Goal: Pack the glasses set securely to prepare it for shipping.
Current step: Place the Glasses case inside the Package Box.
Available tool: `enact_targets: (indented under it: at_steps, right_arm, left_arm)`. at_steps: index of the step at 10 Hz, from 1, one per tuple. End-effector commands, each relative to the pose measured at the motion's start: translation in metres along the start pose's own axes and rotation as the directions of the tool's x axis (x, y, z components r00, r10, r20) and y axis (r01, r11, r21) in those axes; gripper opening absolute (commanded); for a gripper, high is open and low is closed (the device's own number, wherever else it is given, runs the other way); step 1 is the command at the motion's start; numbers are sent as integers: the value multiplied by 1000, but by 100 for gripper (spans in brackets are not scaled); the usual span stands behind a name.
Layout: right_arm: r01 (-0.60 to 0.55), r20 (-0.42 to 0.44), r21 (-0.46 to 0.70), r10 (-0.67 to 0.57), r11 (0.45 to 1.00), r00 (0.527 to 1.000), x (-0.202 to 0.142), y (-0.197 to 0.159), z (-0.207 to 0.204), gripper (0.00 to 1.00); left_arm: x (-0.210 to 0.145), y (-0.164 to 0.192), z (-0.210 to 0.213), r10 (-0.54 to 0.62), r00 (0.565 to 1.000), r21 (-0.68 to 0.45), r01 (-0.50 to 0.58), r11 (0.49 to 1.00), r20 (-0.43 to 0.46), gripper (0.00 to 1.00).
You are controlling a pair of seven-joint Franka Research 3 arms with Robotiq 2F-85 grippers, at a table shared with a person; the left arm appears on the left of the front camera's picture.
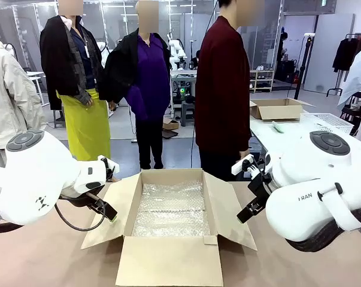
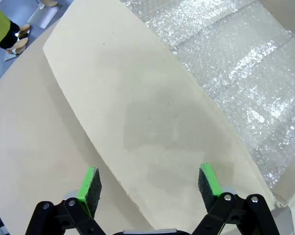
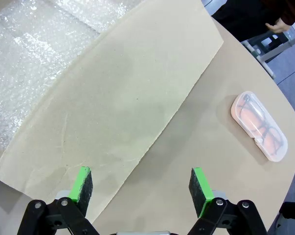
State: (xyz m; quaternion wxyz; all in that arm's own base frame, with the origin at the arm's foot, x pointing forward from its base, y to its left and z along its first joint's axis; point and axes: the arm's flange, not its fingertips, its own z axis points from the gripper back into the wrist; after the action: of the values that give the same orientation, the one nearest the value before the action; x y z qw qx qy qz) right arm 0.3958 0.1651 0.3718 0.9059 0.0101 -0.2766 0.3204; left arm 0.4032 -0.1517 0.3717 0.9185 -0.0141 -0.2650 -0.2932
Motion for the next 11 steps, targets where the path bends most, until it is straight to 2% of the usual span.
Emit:
enact_targets:
  at_steps: [1, 3, 4, 6, 9, 11]
  right_arm:
    - [1, 0, 1, -1, 1000, 1000, 0, 0, 0, 100]
    - [0, 0, 0, 0, 1000, 1000, 0, 0, 0, 100]
    - [33, -3, 12, -33, 999, 999, 11, -8, 15, 100]
    - [113, -15, 77, -112, 991, 994, 27, -27, 48, 100]
    - [157, -23, 157, -155, 975, 988, 34, -46, 76, 100]
    - [194, -16, 190, -195, 962, 981, 30, -58, 96, 100]
  left_arm:
    - [0, 0, 0, 1, 1000, 0, -1, 1000, 0, 100]
    - [0, 0, 0, 0, 1000, 0, 0, 1000, 0, 100]
    - [4, 2, 13, -13, 1000, 8, 13, 1000, -8, 100]
    - [14, 16, 49, 19, 1000, -105, -20, 994, -8, 100]
    - [14, 26, 81, 26, 999, -257, -31, 966, -22, 100]
    - [7, 41, 108, 29, 1000, -400, -26, 916, 3, 100]
